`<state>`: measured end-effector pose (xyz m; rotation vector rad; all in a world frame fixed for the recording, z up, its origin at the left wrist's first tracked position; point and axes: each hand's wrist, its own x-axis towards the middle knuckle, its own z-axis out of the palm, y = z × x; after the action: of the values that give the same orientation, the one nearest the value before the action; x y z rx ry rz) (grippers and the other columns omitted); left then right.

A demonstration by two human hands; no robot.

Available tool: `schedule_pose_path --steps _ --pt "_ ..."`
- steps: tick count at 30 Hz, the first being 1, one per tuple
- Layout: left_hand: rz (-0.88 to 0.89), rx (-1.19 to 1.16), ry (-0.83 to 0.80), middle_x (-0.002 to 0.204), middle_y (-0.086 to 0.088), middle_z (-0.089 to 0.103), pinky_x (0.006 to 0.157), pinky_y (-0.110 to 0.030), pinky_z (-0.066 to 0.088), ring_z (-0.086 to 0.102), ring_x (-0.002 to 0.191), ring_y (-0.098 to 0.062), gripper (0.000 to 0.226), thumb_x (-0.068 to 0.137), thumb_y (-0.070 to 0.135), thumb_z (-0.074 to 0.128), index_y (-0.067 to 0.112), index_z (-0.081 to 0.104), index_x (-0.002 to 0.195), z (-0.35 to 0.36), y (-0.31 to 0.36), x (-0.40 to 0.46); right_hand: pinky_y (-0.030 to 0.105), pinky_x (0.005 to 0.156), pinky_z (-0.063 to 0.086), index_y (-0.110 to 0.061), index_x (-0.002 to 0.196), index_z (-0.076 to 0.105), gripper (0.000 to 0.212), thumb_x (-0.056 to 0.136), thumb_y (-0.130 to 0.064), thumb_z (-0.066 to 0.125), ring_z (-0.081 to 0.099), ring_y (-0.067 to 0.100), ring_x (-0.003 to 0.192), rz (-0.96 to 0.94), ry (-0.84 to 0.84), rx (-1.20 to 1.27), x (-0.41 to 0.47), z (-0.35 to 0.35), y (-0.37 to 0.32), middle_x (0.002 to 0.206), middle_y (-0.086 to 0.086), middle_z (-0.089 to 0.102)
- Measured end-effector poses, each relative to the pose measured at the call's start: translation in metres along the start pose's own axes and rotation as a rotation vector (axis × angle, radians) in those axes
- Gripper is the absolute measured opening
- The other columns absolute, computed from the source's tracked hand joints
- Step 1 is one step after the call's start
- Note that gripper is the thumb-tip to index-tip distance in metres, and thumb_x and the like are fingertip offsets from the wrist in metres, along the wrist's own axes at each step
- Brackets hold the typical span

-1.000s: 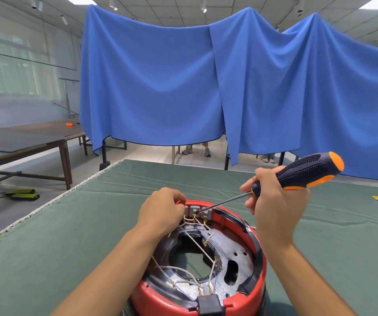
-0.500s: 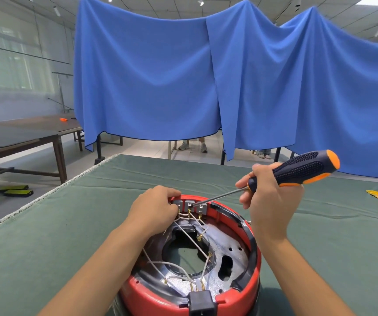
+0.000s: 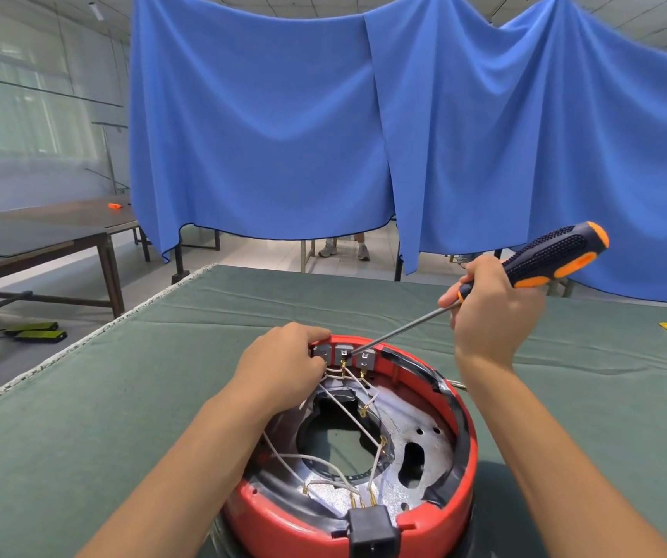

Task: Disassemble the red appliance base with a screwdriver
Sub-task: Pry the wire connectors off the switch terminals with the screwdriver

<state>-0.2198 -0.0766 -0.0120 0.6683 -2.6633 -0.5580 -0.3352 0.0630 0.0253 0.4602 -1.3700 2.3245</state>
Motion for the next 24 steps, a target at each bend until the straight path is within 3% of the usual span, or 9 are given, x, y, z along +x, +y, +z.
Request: schedule_pose_path --steps 3,16,20,24 --pt "0.001 -0.002 0.001 0.133 0.008 0.057 0.098 -0.034 0.045 0.051 0.121 -0.018 0.048 0.088 0.018 0.05 0.035 0.051 0.133 0.0 0.0 0.0 0.02 0.043 0.031 -0.011 0.046 0.041 0.023 0.067 -0.016 0.049 0.043 0.02 0.034 0.043 0.031 -0.021 0.008 0.0 0.008 0.033 -0.001 0.044" --pt "-0.009 -0.001 -0.002 0.131 0.007 0.058 0.099 -0.035 0.044 0.052 0.121 -0.018 0.05 0.085 0.017 0.052 0.036 0.053 0.131 0.0 -0.002 0.001 0.017 0.042 0.027 -0.017 0.031 0.042 0.04 0.069 -0.01 0.049 0.042 0.017 0.032 0.133 0.07 0.026 0.024 0.001 0.022 0.031 -0.005 0.038" --pt "-0.011 -0.015 -0.002 0.131 0.008 0.058 0.099 -0.036 0.044 0.053 0.12 -0.017 0.05 0.085 0.017 0.052 0.035 0.053 0.131 0.0 -0.002 0.0 0.016 0.04 0.028 -0.014 0.043 0.039 0.025 0.066 -0.014 0.05 0.042 0.021 0.032 0.054 0.041 0.053 0.014 0.004 0.012 0.035 0.0 0.039" --pt "-0.004 -0.012 0.002 0.132 0.009 0.057 0.098 -0.035 0.045 0.052 0.121 -0.016 0.05 0.085 0.017 0.051 0.035 0.052 0.132 0.0 -0.002 0.0 0.018 0.041 0.03 -0.018 0.039 0.043 0.031 0.068 -0.012 0.05 0.043 0.025 0.038 -0.052 -0.018 0.05 0.003 0.009 0.003 0.033 -0.003 0.04"
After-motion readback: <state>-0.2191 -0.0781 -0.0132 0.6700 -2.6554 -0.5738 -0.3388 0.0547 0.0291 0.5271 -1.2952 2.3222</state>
